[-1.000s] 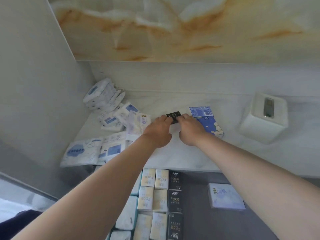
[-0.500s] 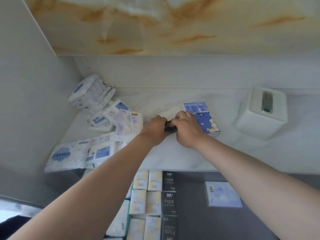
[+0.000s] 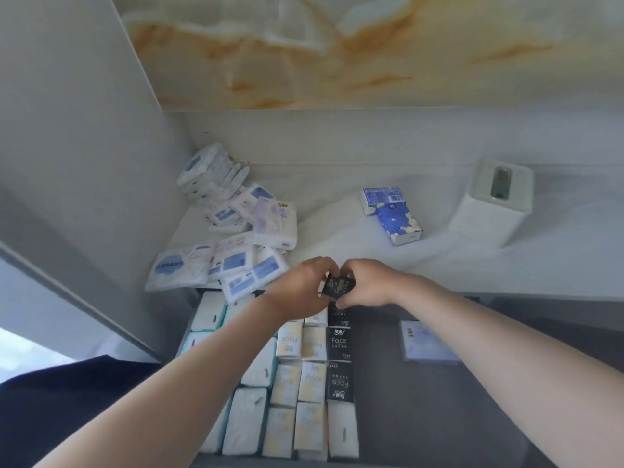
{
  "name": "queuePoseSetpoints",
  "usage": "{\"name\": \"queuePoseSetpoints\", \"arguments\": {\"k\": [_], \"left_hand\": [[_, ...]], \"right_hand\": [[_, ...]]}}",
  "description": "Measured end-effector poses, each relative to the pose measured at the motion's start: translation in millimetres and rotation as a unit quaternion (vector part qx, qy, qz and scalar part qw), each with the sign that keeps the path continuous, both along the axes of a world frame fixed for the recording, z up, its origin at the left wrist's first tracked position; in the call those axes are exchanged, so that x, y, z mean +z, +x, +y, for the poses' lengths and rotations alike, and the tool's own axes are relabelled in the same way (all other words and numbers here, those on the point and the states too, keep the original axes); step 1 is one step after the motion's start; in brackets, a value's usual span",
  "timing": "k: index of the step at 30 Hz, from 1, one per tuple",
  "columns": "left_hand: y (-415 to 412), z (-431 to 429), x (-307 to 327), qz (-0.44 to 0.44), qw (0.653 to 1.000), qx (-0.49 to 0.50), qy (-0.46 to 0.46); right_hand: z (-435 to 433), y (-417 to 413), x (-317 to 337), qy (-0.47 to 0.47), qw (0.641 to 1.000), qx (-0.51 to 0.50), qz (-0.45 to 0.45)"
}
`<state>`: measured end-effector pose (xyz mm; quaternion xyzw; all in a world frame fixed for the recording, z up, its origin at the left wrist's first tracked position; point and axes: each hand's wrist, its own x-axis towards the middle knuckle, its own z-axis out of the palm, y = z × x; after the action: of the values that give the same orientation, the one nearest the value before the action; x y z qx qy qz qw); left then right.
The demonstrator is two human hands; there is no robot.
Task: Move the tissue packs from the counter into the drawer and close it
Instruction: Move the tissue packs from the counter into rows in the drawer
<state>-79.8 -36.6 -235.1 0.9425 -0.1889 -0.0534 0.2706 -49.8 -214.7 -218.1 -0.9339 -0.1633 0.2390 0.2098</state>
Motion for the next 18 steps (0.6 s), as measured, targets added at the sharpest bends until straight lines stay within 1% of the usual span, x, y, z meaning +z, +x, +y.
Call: {"name": "queuePoseSetpoints", "arguments": {"k": [3, 5, 7, 8, 10, 12, 14, 16, 18], "left_hand": [[-33.1, 2.6, -7.1, 0.012, 1.0, -0.025, 0.004], [-55.4, 1.7, -10.8, 0.009, 0.999, -0.033, -0.01], [-74.4, 1.1, -14.7, 0.01, 0.999, -0.043, 0.004], [-82.3, 1.6, -16.9, 0.021, 0.998, -0.05, 0.032], [-94.4, 5.0, -25.0, 0.045, 0.987, -0.084, 0.126], [-103.8, 9.6, -35.0, 0.054, 0.961, -0.132, 0.235], [-112.0, 12.8, -43.2, 0.053, 0.931, -0.169, 0.318], [-118.1, 14.4, -47.8, 0.054, 0.908, -0.189, 0.371], [-120.6, 13.7, -50.3, 0.04, 0.895, -0.194, 0.399]], "right_hand": [[-3.7, -26.5, -2.7, 0.035, 0.993, -0.034, 0.105], [-7.4, -43.9, -5.2, 0.029, 0.986, -0.044, 0.161], [-9.2, -60.2, -8.9, 0.017, 0.975, -0.053, 0.217], [-8.9, -67.9, -10.4, 0.008, 0.967, -0.058, 0.25], [-7.2, -83.4, -14.0, -0.027, 0.951, -0.058, 0.304], [-5.3, -95.9, -21.0, -0.071, 0.944, -0.042, 0.32], [-1.9, -104.1, -30.3, -0.101, 0.943, -0.02, 0.315], [4.2, -110.5, -38.7, -0.126, 0.939, -0.001, 0.32], [10.9, -115.9, -47.9, -0.153, 0.925, 0.012, 0.349]]}}
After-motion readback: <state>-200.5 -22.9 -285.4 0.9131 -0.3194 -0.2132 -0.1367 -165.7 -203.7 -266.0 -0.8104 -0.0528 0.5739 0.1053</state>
